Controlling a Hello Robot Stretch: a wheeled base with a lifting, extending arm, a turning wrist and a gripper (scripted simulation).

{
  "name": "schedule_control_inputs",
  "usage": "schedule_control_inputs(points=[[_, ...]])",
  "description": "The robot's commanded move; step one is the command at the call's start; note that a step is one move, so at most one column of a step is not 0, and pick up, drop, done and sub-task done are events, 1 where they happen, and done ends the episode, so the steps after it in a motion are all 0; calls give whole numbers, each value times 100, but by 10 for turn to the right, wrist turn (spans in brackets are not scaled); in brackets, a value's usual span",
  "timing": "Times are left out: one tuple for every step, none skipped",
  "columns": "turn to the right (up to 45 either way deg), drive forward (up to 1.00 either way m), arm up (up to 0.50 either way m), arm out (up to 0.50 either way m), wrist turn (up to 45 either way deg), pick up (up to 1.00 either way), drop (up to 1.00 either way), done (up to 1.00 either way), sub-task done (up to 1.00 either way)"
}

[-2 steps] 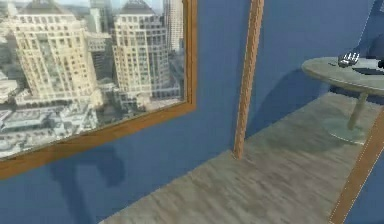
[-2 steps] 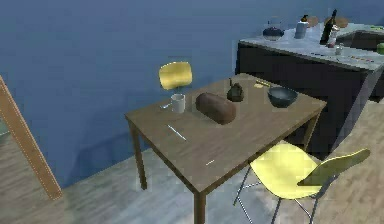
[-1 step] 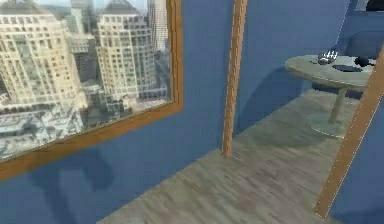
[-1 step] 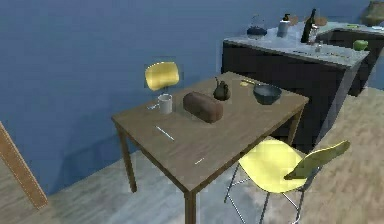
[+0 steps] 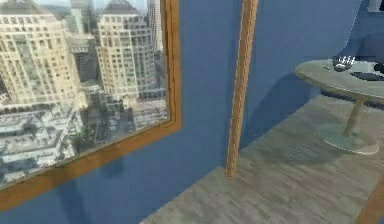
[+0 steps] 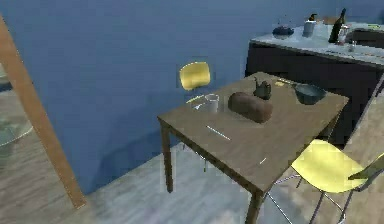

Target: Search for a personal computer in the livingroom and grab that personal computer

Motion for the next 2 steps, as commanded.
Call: schedule_control_inputs(points=[[330, 0, 0, 0, 0, 0, 0, 0, 0], [0, 75, 0, 0, 0, 0, 0, 0, 0]])
